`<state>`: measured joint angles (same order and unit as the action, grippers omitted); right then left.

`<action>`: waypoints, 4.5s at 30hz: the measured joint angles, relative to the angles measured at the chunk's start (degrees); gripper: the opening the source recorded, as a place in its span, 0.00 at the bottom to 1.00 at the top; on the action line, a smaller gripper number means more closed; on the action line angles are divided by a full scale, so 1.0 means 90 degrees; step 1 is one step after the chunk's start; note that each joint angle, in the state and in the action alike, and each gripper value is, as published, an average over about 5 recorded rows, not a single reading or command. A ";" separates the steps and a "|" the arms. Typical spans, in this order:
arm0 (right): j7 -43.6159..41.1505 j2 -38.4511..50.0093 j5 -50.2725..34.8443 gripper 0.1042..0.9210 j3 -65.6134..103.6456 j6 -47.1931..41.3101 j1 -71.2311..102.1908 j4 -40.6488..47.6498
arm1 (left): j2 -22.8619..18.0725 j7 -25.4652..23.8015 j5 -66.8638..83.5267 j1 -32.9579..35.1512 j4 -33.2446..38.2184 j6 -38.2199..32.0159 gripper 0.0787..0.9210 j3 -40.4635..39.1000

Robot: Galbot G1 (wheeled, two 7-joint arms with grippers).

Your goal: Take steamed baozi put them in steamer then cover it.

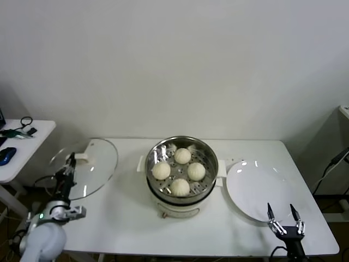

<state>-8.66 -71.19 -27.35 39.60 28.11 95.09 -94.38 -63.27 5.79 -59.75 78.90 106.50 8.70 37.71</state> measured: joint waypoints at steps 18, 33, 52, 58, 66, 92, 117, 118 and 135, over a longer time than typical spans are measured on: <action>0.0191 -0.0195 0.0318 0.88 -0.0109 -0.0126 -0.0224 0.0115 | -0.0796 -0.1641 -0.2085 -0.1011 0.1461 0.2395 0.07 -0.3253; 0.0217 -0.0112 0.0216 0.88 -0.0164 -0.0033 -0.0242 0.0229 | -0.2251 -0.2267 -0.3190 -0.1829 0.0738 0.3351 0.07 -0.4885; 0.0198 -0.0147 0.0148 0.88 -0.0182 0.0023 -0.0262 0.0245 | -0.2800 -0.2015 -0.3804 -0.2031 -0.0230 0.3455 0.07 -0.5149; 0.0196 -0.0143 0.0138 0.88 -0.0183 0.0034 -0.0278 0.0254 | -0.2817 -0.2000 -0.3932 -0.1991 -0.0365 0.3434 0.07 -0.5146; 0.0195 -0.0143 0.0131 0.88 -0.0178 0.0062 -0.0287 0.0261 | -0.2825 -0.1993 -0.4030 -0.1999 -0.0501 0.3415 0.07 -0.5079; 0.0187 -0.0207 0.0155 0.88 -0.0221 0.0015 -0.0323 0.0241 | -0.2583 -0.1901 -0.3559 -0.1907 -0.0270 0.3321 0.46 -0.5151; 0.0642 -0.0139 0.0436 0.88 -0.0263 -0.0386 -0.0238 0.0009 | -0.1204 -0.0504 0.1621 -0.0397 0.1725 0.1329 0.88 -0.2868; 0.0641 -0.0132 0.0480 0.88 -0.0263 -0.0412 -0.0230 -0.0006 | -0.1172 -0.0472 0.2025 -0.0271 0.1734 0.1123 0.88 -0.2617; 0.0470 0.0011 0.0688 0.88 -0.0315 -0.0707 -0.0303 -0.0039 | -0.0891 -0.0555 0.7142 0.1232 0.0531 -0.1759 0.88 -0.0445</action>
<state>-4.43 -71.09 -21.16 36.77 21.74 92.36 -94.72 -71.29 0.79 4.53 89.99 111.28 -7.13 33.70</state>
